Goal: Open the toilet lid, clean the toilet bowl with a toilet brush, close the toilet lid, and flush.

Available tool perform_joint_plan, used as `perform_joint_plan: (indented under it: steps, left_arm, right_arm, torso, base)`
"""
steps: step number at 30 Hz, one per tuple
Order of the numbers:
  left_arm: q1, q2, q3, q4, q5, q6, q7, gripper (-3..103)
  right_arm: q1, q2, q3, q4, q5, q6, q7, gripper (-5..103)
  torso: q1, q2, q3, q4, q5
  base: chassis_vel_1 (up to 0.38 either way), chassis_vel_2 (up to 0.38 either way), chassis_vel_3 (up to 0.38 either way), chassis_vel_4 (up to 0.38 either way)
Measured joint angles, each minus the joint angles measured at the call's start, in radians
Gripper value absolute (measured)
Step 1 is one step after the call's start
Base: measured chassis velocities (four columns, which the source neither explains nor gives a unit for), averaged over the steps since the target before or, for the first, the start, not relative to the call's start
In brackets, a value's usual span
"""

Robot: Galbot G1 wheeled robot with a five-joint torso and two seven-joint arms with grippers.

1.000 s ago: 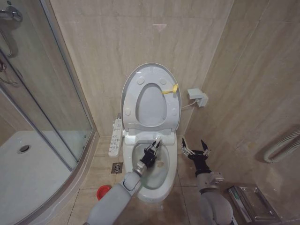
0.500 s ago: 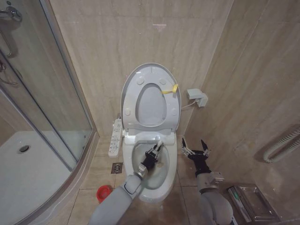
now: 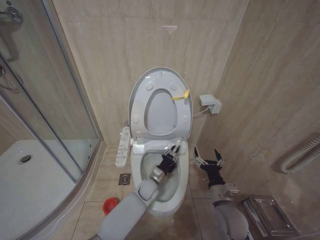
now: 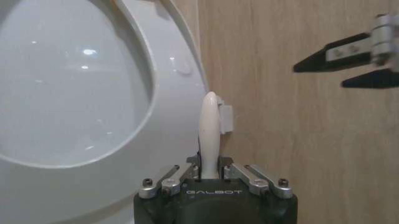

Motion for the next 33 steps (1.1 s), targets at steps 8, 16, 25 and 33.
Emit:
perform_joint_plan:
  steps: [8,16,25,33]
  left_arm:
    - [-0.016,-0.012,-0.022,0.15,0.029,-0.03,0.008,18]
    - [-0.034,-0.025,-0.026,0.129,0.027,-0.033,0.003,18]
    - [-0.016,-0.04,0.0,0.14,0.019,-0.042,0.008,18]
    - [-0.043,-0.03,-0.043,0.181,0.033,-0.055,0.006,18]
  right_arm:
    - [0.0,0.0,0.0,0.0,0.0,0.0,0.0,100]
    - [0.0,0.0,0.0,0.0,0.0,0.0,0.0,100]
    - [0.0,0.0,0.0,0.0,0.0,0.0,0.0,100]
    - [0.0,0.0,0.0,0.0,0.0,0.0,0.0,100]
  torso:
    - [0.0,0.0,0.0,0.0003,0.0]
    - [0.0,0.0,0.0,-0.0002,-0.0001]
    - [0.0,0.0,0.0,0.0001,-0.0001]
    - [0.0,0.0,0.0,0.0003,0.0]
  base:
    - [0.0,0.0,0.0,0.0]
    - [0.0,0.0,0.0,0.0]
    - [0.0,0.0,0.0,0.0]
    - [0.0,0.0,0.0,0.0]
